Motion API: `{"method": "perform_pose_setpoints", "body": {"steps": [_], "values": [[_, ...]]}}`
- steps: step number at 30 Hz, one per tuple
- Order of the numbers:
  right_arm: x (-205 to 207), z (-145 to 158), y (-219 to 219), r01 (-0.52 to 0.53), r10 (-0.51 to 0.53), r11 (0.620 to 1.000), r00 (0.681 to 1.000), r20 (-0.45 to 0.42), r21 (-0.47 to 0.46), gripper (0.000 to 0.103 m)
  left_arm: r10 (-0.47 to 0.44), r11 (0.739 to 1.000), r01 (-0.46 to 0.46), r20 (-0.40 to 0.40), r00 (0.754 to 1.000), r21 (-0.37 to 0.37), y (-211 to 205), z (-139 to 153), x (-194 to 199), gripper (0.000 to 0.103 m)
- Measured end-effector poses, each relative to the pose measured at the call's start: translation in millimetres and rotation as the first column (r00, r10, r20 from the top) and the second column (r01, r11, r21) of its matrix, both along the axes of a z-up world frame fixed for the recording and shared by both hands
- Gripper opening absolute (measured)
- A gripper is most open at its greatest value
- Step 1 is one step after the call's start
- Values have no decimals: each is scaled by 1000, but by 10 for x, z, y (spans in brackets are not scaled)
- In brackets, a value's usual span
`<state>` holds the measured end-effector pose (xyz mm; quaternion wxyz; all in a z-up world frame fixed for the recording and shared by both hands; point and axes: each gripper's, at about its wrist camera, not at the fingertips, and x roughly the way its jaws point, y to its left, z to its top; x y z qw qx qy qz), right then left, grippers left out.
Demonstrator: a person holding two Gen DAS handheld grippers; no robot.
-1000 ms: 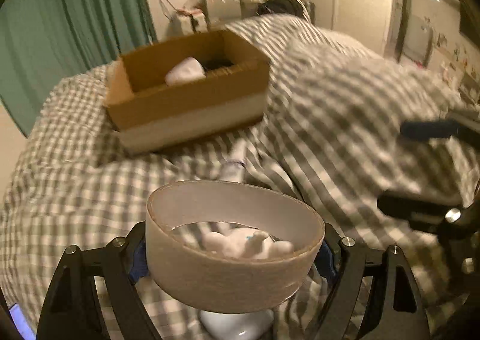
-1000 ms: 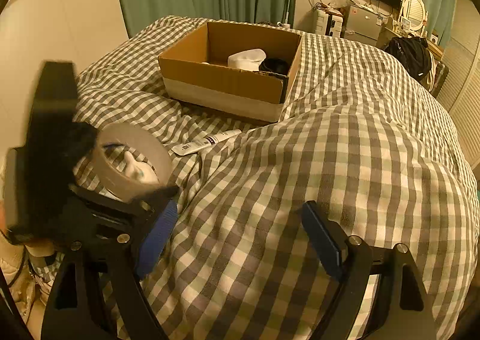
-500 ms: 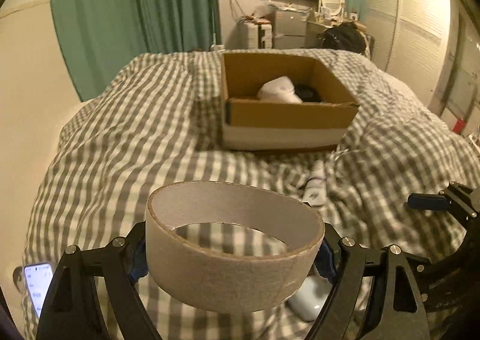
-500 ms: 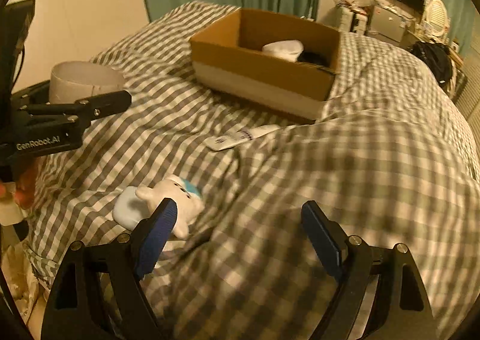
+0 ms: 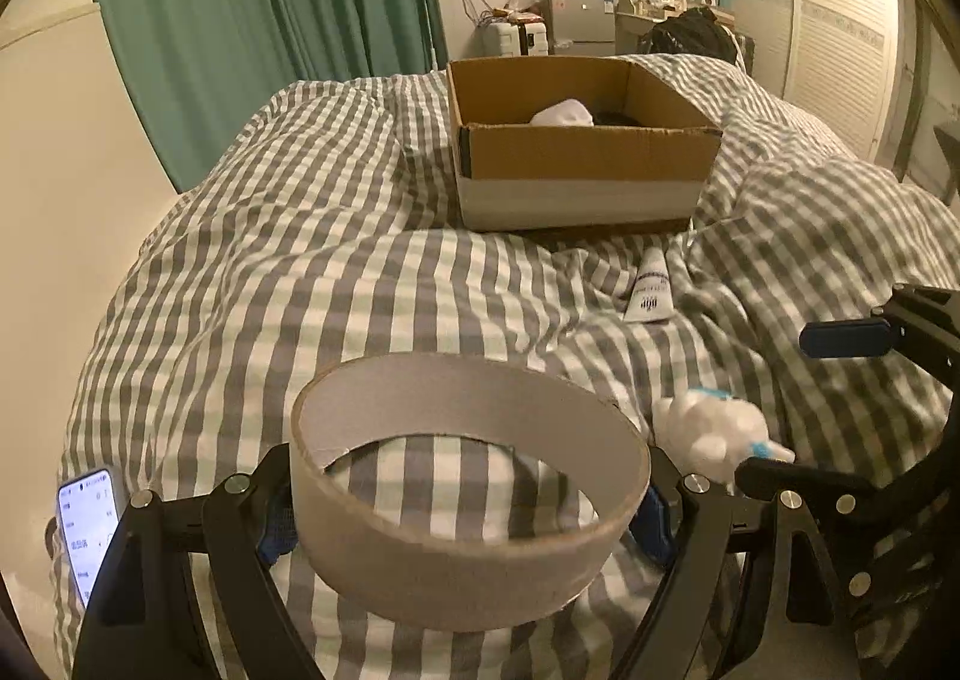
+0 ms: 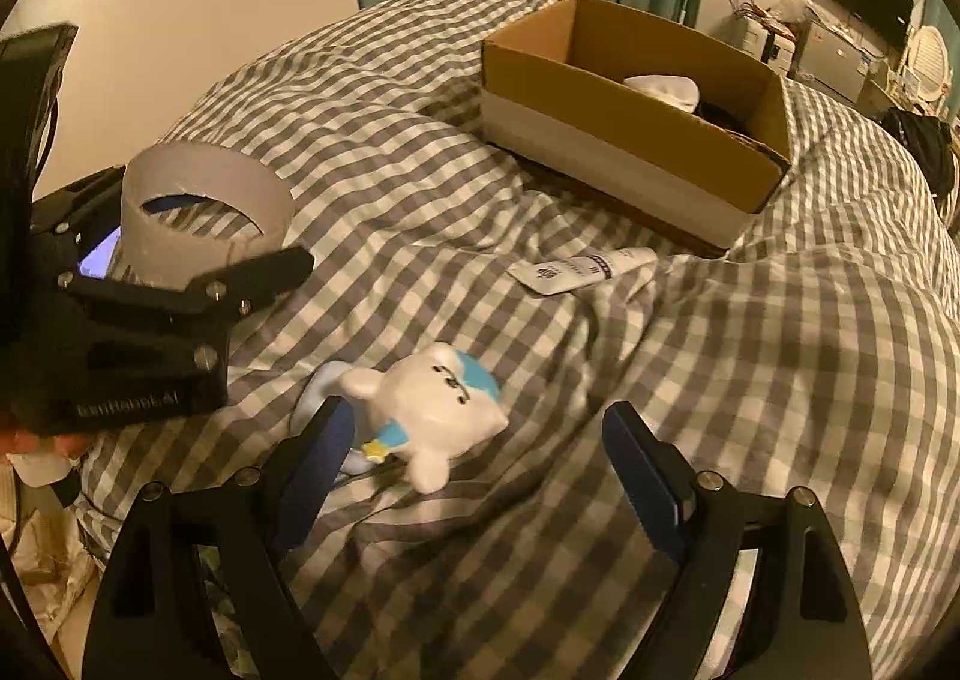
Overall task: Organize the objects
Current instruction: 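Grasp the white figurine with blue trim with the right tool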
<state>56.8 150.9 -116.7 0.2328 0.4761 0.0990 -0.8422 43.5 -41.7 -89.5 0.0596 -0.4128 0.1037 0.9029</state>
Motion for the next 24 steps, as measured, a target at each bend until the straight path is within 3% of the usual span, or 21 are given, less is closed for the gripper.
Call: {"method": "perform_pose_setpoints", "body": {"steps": [8,12,16,24], "values": [[-47,-164,-195,-39,36,998,998,53,51,85,6,1000,-6,6,1000,10,-28,-11,-11,86],[-97,-248,-214,-39,34,998,996,77,59,74,9,1000,-9,6,1000,14,-43,-10,-14,86],[-133,-285,-195,-36,31,998,994,101,45,52,9,1000,-9,5,1000,12,-43,-13,-14,86],[-76,-97,-155,-30,30,999,999,23,15,51,9,1000,-9,-15,1000,16,-43,83,-38,86]]}}
